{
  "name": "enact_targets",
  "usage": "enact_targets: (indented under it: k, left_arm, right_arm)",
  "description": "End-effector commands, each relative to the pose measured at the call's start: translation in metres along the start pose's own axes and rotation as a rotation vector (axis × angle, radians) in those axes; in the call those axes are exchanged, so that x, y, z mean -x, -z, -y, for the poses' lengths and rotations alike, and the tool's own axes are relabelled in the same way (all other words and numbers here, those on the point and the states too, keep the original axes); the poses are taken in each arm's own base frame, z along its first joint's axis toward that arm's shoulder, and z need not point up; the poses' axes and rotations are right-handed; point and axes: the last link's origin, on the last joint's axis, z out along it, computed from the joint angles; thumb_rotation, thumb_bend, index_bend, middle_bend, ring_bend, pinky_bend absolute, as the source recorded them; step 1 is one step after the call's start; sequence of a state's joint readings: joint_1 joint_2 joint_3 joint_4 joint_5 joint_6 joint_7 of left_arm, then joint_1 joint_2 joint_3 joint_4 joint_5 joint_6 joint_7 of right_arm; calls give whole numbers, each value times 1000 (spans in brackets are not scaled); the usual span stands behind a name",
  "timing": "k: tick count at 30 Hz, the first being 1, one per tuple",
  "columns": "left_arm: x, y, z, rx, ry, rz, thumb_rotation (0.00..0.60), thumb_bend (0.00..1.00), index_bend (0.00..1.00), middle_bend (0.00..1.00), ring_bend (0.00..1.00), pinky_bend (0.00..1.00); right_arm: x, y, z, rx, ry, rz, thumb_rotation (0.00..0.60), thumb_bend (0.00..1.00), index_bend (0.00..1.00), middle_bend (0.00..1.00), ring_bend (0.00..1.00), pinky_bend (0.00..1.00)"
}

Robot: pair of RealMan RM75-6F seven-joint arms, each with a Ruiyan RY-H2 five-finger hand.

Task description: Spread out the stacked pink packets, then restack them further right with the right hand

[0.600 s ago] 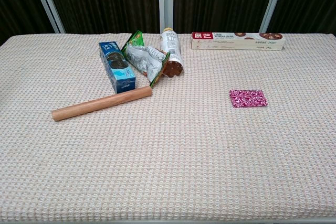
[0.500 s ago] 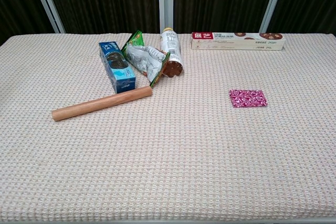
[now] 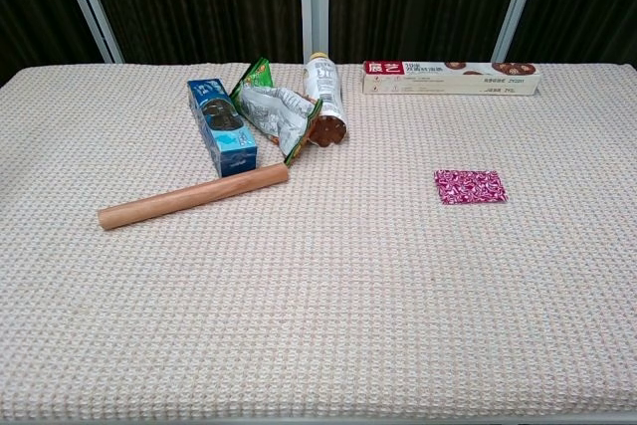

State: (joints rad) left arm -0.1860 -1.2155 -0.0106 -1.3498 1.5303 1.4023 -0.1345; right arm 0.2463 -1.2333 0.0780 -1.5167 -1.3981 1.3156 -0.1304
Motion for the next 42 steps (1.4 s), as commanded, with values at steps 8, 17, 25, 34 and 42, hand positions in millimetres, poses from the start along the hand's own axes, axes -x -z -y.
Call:
enact_targets:
  k: [8,17,25,34,42]
  left_arm:
    - [-5,0,0,6,-2,-18,600,15,244,183,169,301]
    - [-15,6,-5,25,75,-47,600,25,244,183,170,301]
    - [-23,10,-1,32,79,-64,600,13,244,183,170,301]
    - [-22,13,3,23,81,-51,600,13,244,183,169,302]
    - [-21,13,6,17,92,-49,600,13,244,183,169,302]
  right_arm:
    - [0,-46,51,-110,-38,-7,373,65,99,267,97,119]
    - [39,-84,122,-221,-61,230,598,385,58,325,174,196]
    - [46,-111,156,-280,39,219,600,358,208,979,869,878]
    - [62,-117,177,-289,122,325,600,560,397,1000,1000,951]
    - [77,-116,174,-235,155,356,600,652,389,1000,1000,961]
